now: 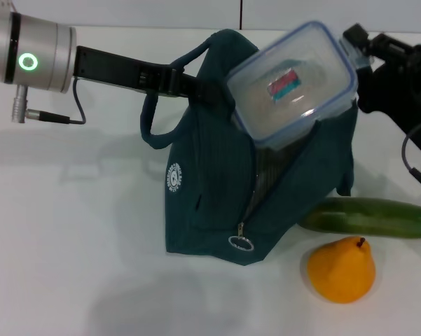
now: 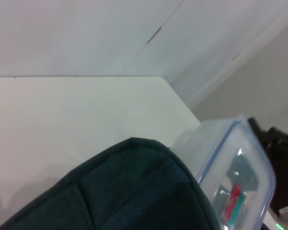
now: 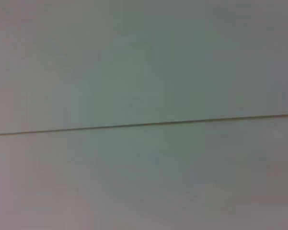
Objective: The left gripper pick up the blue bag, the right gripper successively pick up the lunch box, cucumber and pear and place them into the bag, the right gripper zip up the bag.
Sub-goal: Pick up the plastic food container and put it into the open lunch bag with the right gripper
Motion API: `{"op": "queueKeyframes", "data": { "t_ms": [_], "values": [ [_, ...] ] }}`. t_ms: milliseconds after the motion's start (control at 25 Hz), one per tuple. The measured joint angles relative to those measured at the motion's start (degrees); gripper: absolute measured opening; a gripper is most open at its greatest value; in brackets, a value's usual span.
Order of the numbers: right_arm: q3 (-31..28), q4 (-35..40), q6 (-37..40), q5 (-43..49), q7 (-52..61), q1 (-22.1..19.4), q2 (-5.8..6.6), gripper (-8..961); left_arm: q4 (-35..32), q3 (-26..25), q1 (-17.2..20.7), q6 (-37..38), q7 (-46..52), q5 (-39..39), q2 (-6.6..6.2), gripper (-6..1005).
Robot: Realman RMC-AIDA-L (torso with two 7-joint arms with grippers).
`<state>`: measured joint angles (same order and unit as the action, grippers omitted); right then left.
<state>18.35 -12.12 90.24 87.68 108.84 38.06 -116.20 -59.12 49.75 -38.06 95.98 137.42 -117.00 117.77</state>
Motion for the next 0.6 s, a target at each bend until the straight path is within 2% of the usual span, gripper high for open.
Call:
{"op": "queueKeyframes", "data": {
  "t_ms": [280,600],
  "values": [
    [0.16,0.14,-3.35,5.06,-0.04,-0.81,0.01,98,0.15,0.03,-0.66,0.00,0.04,0.01,0.03,47],
    [-0.23,-0.25,-4.01,10.26,-0.21,0.52,0.00,100,0.68,0.29,-1.02,0.00,-0.25,0.01,0.25,47]
  ]
}}
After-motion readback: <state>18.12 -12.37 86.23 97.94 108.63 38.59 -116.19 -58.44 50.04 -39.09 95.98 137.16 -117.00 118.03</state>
